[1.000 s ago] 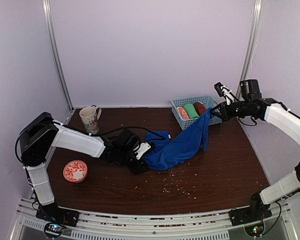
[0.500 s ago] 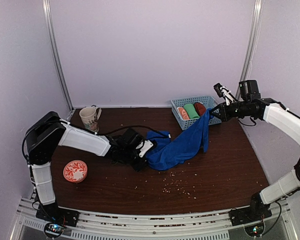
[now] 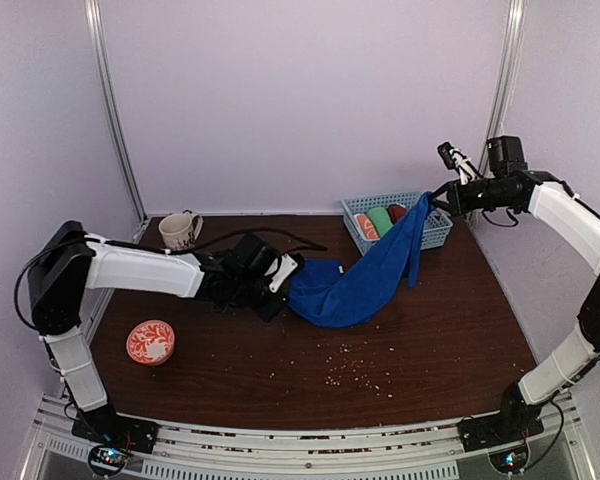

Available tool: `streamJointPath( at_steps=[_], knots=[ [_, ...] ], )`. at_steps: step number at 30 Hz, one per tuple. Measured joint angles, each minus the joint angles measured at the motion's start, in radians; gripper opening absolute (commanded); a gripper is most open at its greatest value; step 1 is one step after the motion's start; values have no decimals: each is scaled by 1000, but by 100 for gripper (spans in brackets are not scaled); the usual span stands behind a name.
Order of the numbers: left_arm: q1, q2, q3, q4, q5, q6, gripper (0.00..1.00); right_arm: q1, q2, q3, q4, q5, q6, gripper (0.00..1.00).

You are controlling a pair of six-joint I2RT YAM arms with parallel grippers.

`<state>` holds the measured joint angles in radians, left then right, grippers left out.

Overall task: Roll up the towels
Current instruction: Pick up the towel from the center of the board, then adjust the towel at the center of the board.

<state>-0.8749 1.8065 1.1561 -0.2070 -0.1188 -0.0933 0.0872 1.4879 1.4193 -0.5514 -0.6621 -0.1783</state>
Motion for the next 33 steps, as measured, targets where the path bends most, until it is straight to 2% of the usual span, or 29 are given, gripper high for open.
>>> streamJointPath(
  at_steps=[6, 11, 16, 21, 25, 28, 31, 33],
  knots=[
    [32, -319, 99, -69, -151, 35, 0, -127, 8, 194, -3, -48, 54, 4],
    [32, -529, 149, -89, -180, 51, 0, -157, -98, 168, 20, -103, 80, 5],
    [10, -636, 132, -137, -71, 56, 0, -157, -298, 82, -18, -226, -2, 5],
    [-132, -738, 27, -154, 74, 63, 0, -156, -508, -21, -167, -332, -183, 4],
    [-249, -763, 3, -158, 120, 61, 0, -156, -582, -86, -358, -393, -344, 5],
    [-300, -747, -4, -135, 122, 62, 0, -156, -603, -155, -443, -396, -395, 4],
    [-276, -661, 6, -105, 92, 64, 0, -156, -614, -253, -400, -332, -331, 3],
    [-189, -543, 43, -82, 116, 45, 0, -156, -607, -336, -331, -224, -268, 9]
  ],
)
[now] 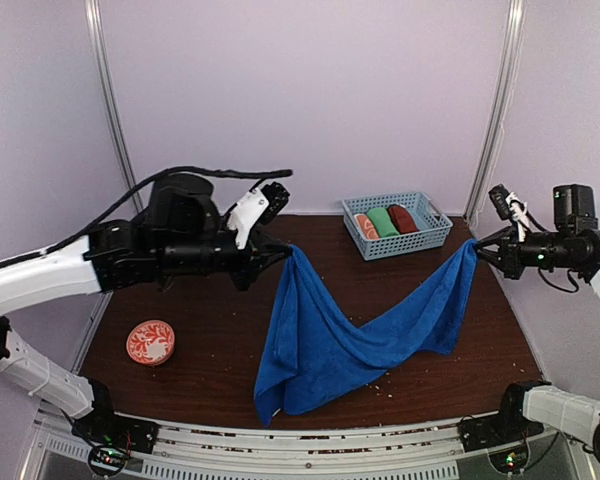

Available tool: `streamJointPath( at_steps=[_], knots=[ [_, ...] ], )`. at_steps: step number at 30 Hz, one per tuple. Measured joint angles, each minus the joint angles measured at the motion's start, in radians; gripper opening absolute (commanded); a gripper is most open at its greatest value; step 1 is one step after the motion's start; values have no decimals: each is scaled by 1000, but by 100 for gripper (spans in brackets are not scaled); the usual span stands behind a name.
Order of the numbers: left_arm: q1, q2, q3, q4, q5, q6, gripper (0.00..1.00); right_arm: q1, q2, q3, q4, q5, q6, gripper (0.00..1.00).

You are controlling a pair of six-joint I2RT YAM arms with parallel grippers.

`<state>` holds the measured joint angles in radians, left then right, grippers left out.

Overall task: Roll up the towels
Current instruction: Adjust the towel at the center of the board, then pick up the towel from the center of the board.

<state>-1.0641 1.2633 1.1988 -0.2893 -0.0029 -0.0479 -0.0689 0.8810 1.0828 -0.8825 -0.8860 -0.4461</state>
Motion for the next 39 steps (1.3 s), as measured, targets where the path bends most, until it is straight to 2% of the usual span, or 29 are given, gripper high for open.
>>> streamJointPath(
  at_steps=[3, 5, 7, 11, 15, 17, 19, 21, 22, 25, 31, 32, 39],
  knots=[
    [153, 196, 33, 48, 40, -49, 0, 0, 92, -93, 95, 201, 55, 29],
    [229, 336, 63, 64, 55, -74, 13, 0, 206, -119, 135, 301, 72, 40],
    [279, 493, 132, 39, 43, -91, 23, 0, 342, -128, 166, 385, 83, 45],
    [290, 693, 288, -35, -10, -100, 34, 0, 512, -125, 183, 503, 82, 49],
    [282, 671, 323, -85, -42, -100, 36, 0, 512, -79, 150, 540, 25, 56],
    [279, 631, 319, -101, -47, -99, 36, 0, 485, -47, 122, 513, -45, 67],
    [278, 574, 293, -112, -47, -99, 38, -1, 431, -26, 60, 438, -188, 79],
    [278, 523, 255, -121, -45, -100, 41, 3, 381, -32, 9, 380, -282, 98],
    [278, 497, 226, -119, -45, -102, 42, 9, 355, -43, -9, 353, -318, 100],
    [283, 444, 140, -129, -39, -123, 43, 50, 326, -82, -44, 311, -400, 99],
    [307, 447, 60, -135, 1, -174, 43, 195, 423, -111, -101, 310, -516, 57],
    [309, 451, 60, -133, 5, -177, 42, 219, 432, -122, -113, 320, -533, 53],
    [319, 510, 133, -167, 12, -158, 43, 351, 452, -228, -95, 414, -584, 39]
  ],
)
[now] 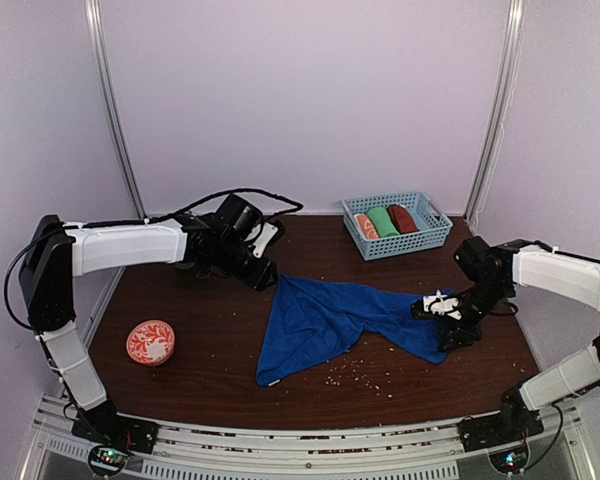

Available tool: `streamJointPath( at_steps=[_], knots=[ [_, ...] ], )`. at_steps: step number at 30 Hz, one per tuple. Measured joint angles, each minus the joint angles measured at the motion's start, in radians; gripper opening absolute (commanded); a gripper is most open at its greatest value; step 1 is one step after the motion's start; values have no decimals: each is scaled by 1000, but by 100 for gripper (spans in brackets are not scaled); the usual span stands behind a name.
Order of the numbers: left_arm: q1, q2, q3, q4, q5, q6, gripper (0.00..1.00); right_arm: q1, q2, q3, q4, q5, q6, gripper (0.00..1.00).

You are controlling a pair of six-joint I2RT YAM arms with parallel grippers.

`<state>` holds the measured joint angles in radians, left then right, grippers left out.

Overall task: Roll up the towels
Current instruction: Pick up the towel from the center of the board.

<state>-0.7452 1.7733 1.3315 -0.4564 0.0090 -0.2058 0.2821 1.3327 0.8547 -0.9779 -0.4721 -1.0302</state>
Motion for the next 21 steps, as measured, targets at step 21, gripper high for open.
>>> streamJointPath(
  at_steps=[21],
  knots=[
    [34, 72, 68, -42, 26, 29, 43, 123, 120, -108, 175, 240, -2, 32]
  ],
)
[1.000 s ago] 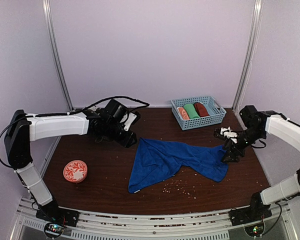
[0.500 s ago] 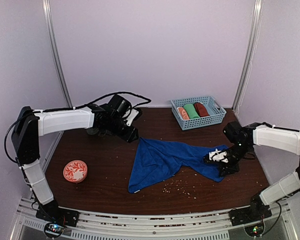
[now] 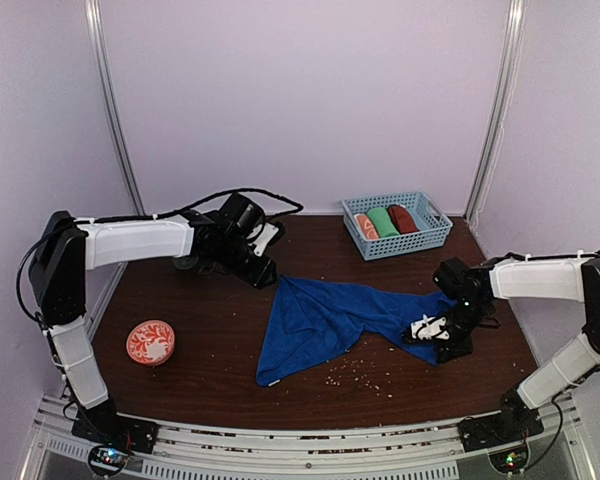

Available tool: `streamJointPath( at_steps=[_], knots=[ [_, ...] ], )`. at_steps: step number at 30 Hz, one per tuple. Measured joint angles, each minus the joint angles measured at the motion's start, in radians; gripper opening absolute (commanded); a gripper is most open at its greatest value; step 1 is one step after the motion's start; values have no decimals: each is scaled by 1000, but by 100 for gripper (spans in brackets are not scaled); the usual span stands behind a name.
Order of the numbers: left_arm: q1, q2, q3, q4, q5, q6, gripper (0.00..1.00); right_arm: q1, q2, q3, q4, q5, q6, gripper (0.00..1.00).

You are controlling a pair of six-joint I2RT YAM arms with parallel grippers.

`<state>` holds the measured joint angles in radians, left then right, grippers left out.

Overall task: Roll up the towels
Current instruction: Pick up the towel from the center of the board.

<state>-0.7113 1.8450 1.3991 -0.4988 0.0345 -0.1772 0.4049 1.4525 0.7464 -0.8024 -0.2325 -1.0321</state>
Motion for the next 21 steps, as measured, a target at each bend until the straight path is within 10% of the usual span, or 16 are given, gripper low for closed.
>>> streamJointPath(
  at_steps=[21],
  knots=[
    [6, 8, 0, -1, 24, 3, 43, 84, -52, -57, 30, 33, 57, 37]
  ],
)
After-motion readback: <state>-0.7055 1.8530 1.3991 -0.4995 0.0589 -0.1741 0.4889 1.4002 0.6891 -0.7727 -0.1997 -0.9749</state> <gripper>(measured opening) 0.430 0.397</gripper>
